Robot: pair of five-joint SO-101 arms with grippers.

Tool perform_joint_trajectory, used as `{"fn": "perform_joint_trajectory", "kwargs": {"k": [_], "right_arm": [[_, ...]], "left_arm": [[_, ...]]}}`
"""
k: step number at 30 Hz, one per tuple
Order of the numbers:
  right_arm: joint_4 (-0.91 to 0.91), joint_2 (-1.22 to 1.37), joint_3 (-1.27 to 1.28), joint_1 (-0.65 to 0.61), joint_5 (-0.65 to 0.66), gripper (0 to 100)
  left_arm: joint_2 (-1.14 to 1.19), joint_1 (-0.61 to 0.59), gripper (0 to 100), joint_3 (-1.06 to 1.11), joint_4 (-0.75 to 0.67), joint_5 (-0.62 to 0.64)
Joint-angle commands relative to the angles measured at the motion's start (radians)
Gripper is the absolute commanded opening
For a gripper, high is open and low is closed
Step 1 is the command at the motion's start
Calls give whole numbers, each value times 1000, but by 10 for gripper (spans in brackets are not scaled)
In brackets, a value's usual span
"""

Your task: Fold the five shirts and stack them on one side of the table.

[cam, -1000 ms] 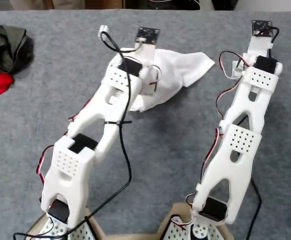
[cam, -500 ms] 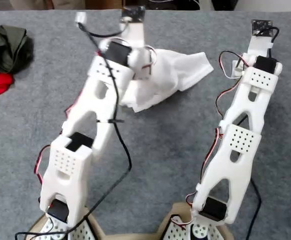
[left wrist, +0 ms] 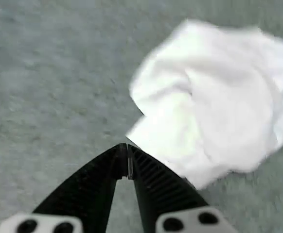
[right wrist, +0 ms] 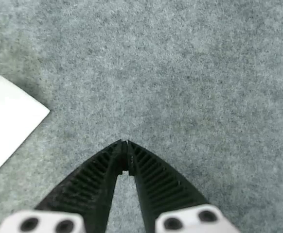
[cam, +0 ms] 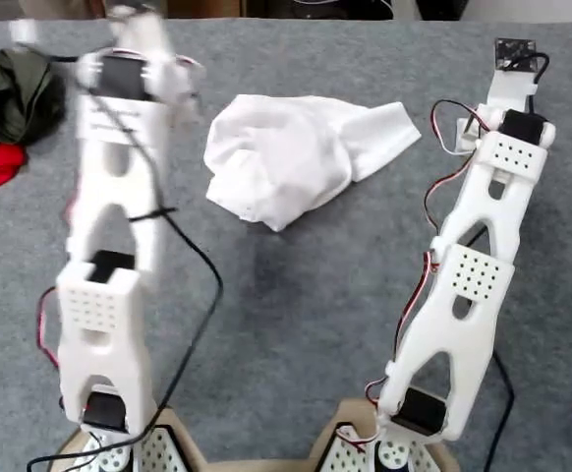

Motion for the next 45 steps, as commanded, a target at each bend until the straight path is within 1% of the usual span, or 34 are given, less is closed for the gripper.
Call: {"fn": "perform_joint_trajectory", "kwargs": {"k": [1, 4, 6, 10, 12, 15, 18, 23, 25, 27, 33, 36, 39, 42, 45], "right_arm": [[-9, -5, -51, -12, -2, 6], [-9, -5, -50, -10, -2, 6], [-9, -5, -50, -10, -2, 6], [-9, -5, -50, -10, -2, 6], [-9, -5, -50, -10, -2, 6], [-9, -5, -50, -10, -2, 6], [-9, -5, -50, -10, -2, 6], [-9, -5, -50, -10, -2, 6], [-9, -5, -50, -12, -2, 6], [-9, -5, -50, -12, -2, 6], [-9, -5, -50, -12, -2, 6], [-9, -5, -50, -12, -2, 6], [-9, -5, -50, -10, -2, 6], [-9, -5, -50, -10, -2, 6], [-9, -5, -50, -13, -2, 6]], "left_arm": [[-10, 140, 18, 6, 8, -9], [-8, 207, 30, 32, -31, -2], [-8, 235, 91, 63, -61, 15], [-8, 249, 250, 192, -157, 155], [-8, 249, 292, 273, -232, 186], [-8, 250, 274, 376, -339, 189], [-8, 250, 224, 466, -442, 189], [-8, 245, 98, 526, -494, 189], [-8, 244, 44, 522, -496, 184], [-10, 242, 17, 516, -496, 183], [-12, 222, 19, 516, -488, 183], [-19, 180, 19, 506, -473, 183], [-19, 117, 19, 423, -385, 130], [-15, 29, 19, 276, -259, 44], [-12, -68, 19, 118, -169, -32]]}}
